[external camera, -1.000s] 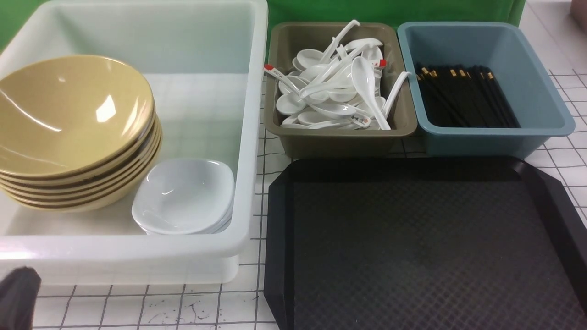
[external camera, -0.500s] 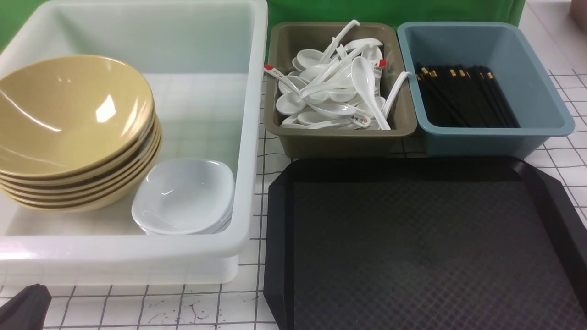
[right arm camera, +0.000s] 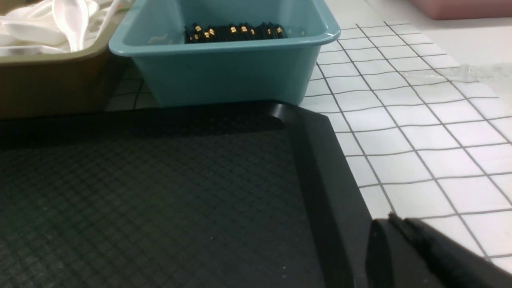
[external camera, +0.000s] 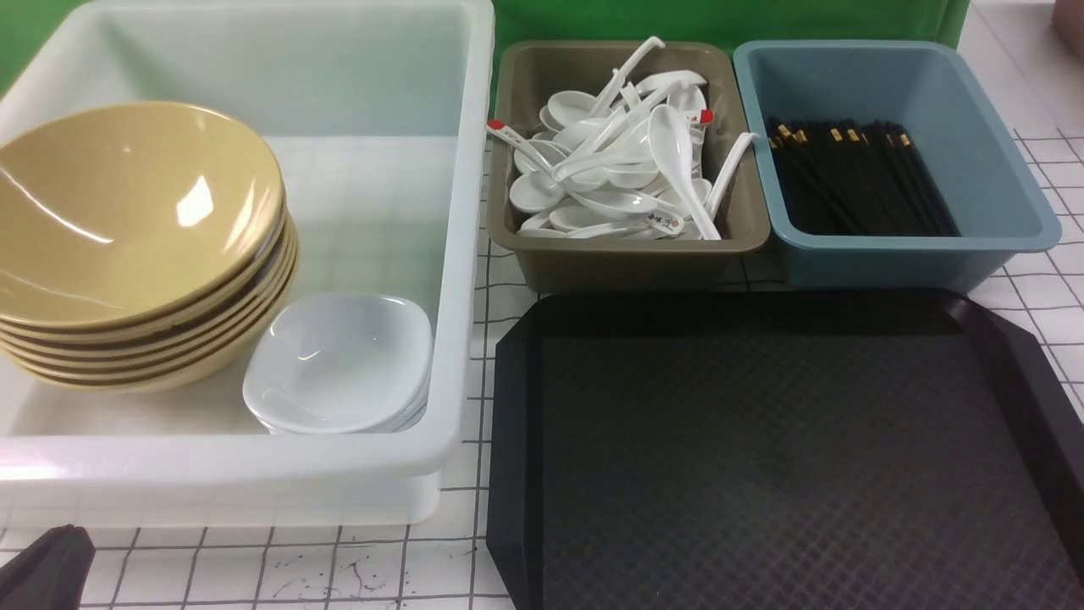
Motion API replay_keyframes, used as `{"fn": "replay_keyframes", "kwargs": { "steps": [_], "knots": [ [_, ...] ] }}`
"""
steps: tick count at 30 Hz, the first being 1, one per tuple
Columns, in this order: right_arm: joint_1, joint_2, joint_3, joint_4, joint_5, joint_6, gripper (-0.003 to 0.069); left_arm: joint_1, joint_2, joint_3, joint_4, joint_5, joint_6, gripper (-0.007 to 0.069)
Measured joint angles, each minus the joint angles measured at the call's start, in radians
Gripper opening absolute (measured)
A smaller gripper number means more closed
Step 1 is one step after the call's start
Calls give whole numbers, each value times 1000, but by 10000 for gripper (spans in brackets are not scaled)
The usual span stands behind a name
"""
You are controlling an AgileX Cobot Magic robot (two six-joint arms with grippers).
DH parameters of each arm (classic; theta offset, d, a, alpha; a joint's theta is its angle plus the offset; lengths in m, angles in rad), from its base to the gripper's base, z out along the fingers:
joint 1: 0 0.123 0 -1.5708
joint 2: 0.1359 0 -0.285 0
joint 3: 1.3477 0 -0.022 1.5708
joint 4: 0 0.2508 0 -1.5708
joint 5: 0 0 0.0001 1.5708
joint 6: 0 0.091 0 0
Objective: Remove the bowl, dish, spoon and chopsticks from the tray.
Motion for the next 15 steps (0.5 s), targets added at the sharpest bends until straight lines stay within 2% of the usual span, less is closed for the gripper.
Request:
{"fn": "replay_keyframes", "kwargs": {
  "steps": [15],
  "knots": [
    [0,0,0,0,0,0,74,0,0,0,0,0,0,-13]
  ]
}}
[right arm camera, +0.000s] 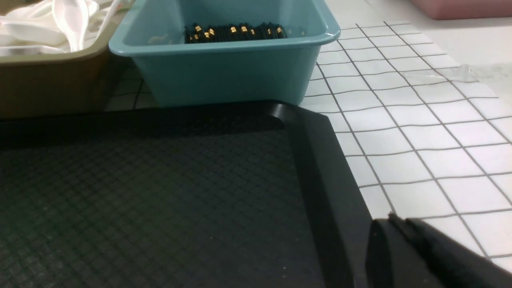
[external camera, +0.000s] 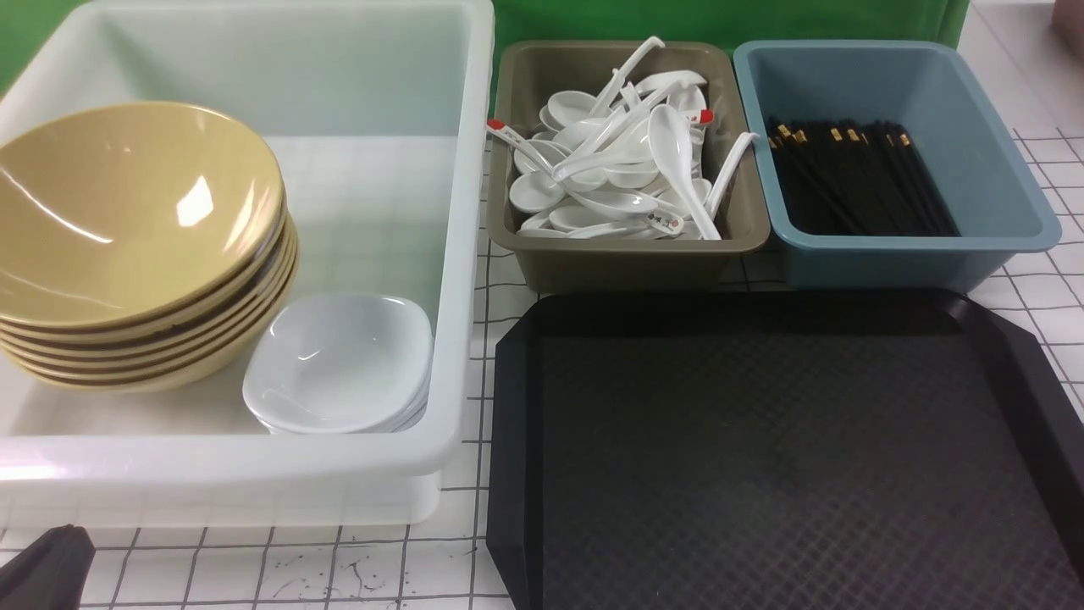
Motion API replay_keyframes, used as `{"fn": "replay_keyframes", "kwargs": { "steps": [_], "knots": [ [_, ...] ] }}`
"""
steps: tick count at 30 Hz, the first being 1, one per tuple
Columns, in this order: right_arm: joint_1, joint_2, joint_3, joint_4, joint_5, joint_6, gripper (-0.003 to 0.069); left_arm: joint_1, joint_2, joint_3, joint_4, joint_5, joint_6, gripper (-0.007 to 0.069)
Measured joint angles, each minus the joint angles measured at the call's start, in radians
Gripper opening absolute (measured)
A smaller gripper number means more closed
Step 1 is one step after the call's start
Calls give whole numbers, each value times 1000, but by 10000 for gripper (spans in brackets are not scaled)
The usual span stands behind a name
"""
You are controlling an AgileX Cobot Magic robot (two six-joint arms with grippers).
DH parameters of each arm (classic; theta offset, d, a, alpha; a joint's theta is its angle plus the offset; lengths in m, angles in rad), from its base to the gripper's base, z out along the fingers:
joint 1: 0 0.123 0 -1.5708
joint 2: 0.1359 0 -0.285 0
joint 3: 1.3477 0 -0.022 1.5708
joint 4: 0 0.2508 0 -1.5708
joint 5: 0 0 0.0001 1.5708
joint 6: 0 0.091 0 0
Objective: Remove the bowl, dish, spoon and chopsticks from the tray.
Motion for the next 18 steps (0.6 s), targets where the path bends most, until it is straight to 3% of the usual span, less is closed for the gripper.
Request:
{"fn": "replay_keyframes", "kwargs": {
  "steps": [18],
  "knots": [
    [0,0,0,0,1,0,91,0,0,0,1,0,4,-13]
  ]
}}
